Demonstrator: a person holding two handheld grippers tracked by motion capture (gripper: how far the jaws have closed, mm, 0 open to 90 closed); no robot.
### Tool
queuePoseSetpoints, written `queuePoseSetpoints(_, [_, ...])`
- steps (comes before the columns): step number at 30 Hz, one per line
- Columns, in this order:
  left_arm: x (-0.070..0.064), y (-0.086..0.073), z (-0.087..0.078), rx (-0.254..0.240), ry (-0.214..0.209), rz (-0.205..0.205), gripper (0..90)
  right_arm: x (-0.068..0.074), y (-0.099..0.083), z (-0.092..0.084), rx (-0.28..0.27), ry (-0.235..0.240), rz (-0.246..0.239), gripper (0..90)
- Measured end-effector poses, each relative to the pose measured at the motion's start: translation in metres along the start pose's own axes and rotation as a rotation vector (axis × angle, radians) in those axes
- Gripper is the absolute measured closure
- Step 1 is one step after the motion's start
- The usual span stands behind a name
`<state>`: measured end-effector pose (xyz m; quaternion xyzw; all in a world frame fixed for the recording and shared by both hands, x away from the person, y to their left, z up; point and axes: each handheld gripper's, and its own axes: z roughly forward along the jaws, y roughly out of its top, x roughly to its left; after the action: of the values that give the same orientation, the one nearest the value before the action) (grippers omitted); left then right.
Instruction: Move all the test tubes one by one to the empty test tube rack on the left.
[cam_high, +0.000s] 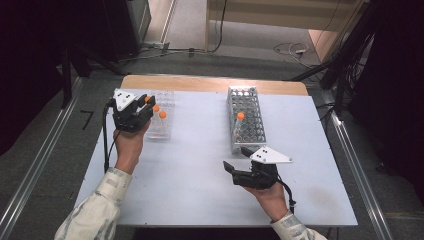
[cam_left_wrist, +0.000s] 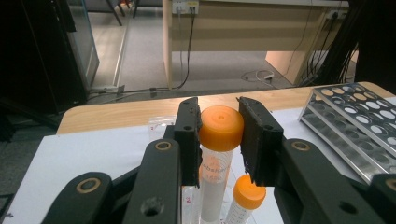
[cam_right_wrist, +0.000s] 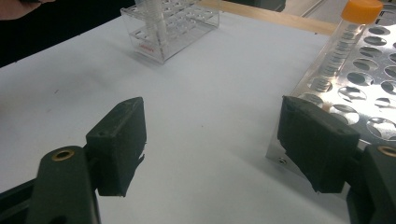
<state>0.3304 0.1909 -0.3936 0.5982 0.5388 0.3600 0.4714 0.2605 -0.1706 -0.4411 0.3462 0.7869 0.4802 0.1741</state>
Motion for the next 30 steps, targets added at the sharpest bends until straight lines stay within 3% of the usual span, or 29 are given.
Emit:
queuePoseSetpoints(17, [-0.007,-0.014,0.009,0.034,0.010,0.057,69.2,0.001,-0.001,0.001,0.004,0.004,-0.003,22.6])
queuePoseSetpoints(30, [-0.004,-0.026,0.012,0.056,0.011,0.034,68.3,0.001,-0.001,0.002,0.006,0.003,-0.008,22.7])
